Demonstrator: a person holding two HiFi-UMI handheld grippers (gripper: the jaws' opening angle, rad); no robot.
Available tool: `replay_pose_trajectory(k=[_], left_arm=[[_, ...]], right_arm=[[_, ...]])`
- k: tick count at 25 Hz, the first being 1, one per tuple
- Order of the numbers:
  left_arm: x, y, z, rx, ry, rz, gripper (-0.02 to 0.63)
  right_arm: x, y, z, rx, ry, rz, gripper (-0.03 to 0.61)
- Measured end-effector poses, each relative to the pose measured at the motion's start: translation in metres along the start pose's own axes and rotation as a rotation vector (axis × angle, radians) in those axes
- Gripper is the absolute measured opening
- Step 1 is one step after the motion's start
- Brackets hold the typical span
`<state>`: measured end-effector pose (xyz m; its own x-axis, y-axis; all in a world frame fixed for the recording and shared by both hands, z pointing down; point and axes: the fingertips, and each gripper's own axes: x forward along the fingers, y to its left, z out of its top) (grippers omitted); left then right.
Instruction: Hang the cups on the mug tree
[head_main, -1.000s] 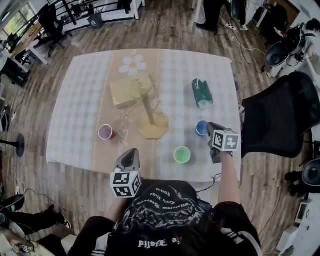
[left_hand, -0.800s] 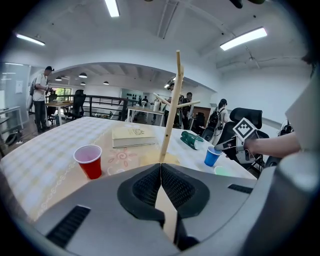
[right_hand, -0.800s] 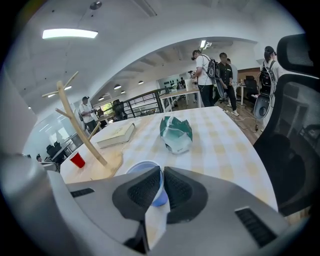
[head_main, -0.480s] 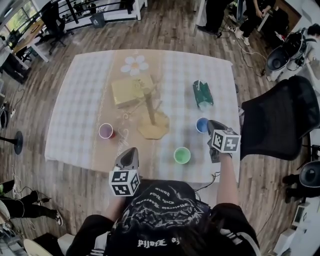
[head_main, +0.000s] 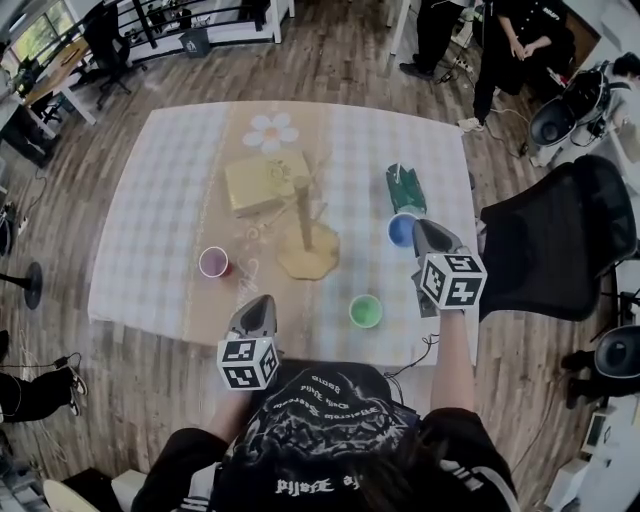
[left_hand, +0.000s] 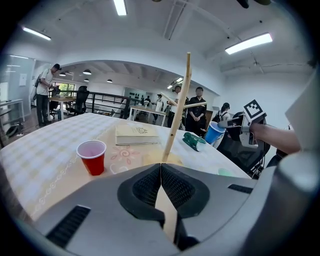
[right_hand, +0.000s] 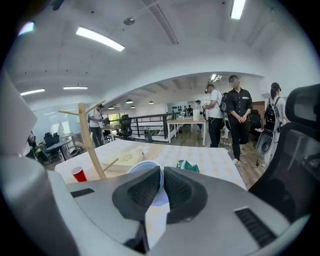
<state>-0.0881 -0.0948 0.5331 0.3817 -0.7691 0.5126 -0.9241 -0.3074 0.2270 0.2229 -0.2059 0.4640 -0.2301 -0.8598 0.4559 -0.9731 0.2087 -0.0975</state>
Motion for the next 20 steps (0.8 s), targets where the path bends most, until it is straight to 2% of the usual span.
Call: replay_pose_trajectory(k=[12,20], left_arm=[[-0.003,0.011,-0.002,-0.052,-0.011,0.0,0.021],[-0.005,0.015,0.0,-0.065,-0.013,0.0,0.021]], right_arm=[[-0.014,0.046,0.075,-0.102,-0.147,0.016,0.031],[-0.017,0.068,0.114,-0.169,-0.205,-0.009,0.031]])
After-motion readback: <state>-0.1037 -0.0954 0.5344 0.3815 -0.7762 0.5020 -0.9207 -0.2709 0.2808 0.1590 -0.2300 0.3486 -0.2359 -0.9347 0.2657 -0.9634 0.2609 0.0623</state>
